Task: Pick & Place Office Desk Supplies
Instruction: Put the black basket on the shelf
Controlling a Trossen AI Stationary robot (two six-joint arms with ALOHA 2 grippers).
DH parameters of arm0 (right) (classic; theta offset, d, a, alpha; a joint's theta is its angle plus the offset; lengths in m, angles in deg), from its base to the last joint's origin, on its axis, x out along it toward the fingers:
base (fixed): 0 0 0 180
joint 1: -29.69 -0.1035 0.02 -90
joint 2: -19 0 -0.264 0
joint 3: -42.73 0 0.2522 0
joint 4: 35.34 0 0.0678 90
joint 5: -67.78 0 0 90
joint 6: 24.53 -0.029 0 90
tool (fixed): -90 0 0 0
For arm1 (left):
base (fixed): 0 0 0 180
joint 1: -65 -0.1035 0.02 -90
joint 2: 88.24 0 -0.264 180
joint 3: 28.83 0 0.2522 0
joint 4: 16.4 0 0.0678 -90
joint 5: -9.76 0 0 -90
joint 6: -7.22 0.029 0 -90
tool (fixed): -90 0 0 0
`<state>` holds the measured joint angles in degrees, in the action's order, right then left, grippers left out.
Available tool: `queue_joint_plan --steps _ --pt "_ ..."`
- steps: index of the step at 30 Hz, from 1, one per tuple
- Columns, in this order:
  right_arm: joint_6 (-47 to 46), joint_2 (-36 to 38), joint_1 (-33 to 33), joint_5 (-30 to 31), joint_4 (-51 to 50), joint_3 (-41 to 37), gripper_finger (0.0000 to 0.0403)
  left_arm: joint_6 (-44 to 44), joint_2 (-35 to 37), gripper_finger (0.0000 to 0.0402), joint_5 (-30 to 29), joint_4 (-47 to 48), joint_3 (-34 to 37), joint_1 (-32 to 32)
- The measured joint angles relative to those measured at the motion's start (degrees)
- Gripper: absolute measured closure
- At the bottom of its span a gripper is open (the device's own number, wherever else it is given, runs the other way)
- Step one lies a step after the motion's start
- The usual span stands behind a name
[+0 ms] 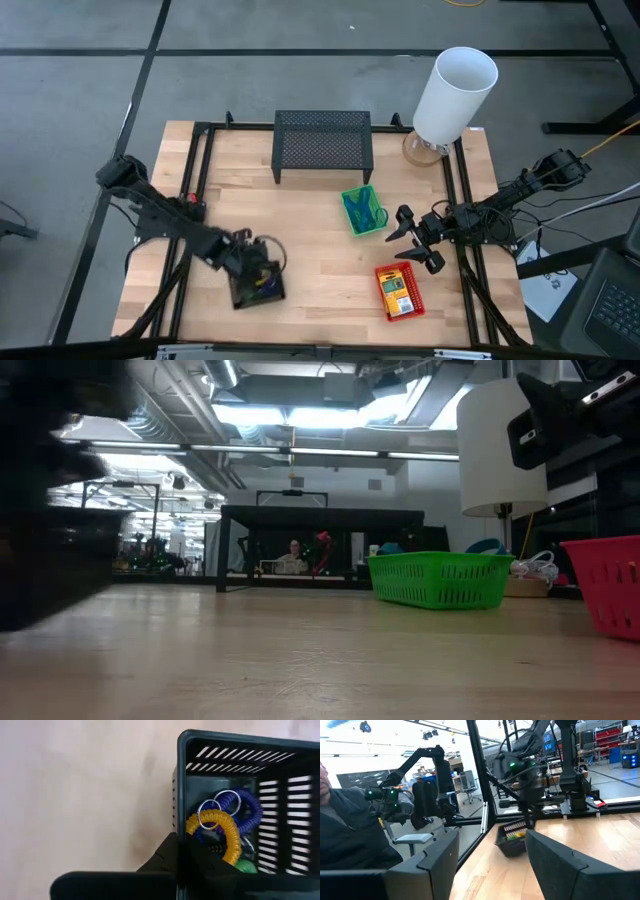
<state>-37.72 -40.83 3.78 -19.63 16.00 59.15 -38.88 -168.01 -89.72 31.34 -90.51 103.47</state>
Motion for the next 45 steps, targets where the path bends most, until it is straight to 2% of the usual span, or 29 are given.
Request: queue_joint_plan --steps 9,18,24,29,35,45 --pt "0.1 0.0 0.0 0.0 0.0 0.0 0.0174 9.2 10.9 0.0398 -1.9 -3.1 0.0 -18.0" --pt "0.2 0.0 0.0 0.0 0.0 0.0 0.0174 15.1 21.5 0.0398 0.8 -5.1 0.0 -42.8" --pt "0.8 0.0 0.0 1.7 0.0 0.0 0.0174 16.3 22.7 0.0398 10.6 -12.8 0.0 -59.3" --pt "1.2 0.0 0.0 2.1 0.0 0.0 0.0174 13.8 21.1 0.0398 15.2 -17.3 -0.1 -69.4" --pt "1.2 0.0 0.0 2.1 0.0 0.0 0.0174 11.5 17.2 0.0398 17.8 -17.7 -0.1 -77.5" --pt "1.2 0.0 0.0 1.9 0.0 0.0 0.0174 6.9 13.4 0.0398 19.9 -23.2 -0.1 -81.7"
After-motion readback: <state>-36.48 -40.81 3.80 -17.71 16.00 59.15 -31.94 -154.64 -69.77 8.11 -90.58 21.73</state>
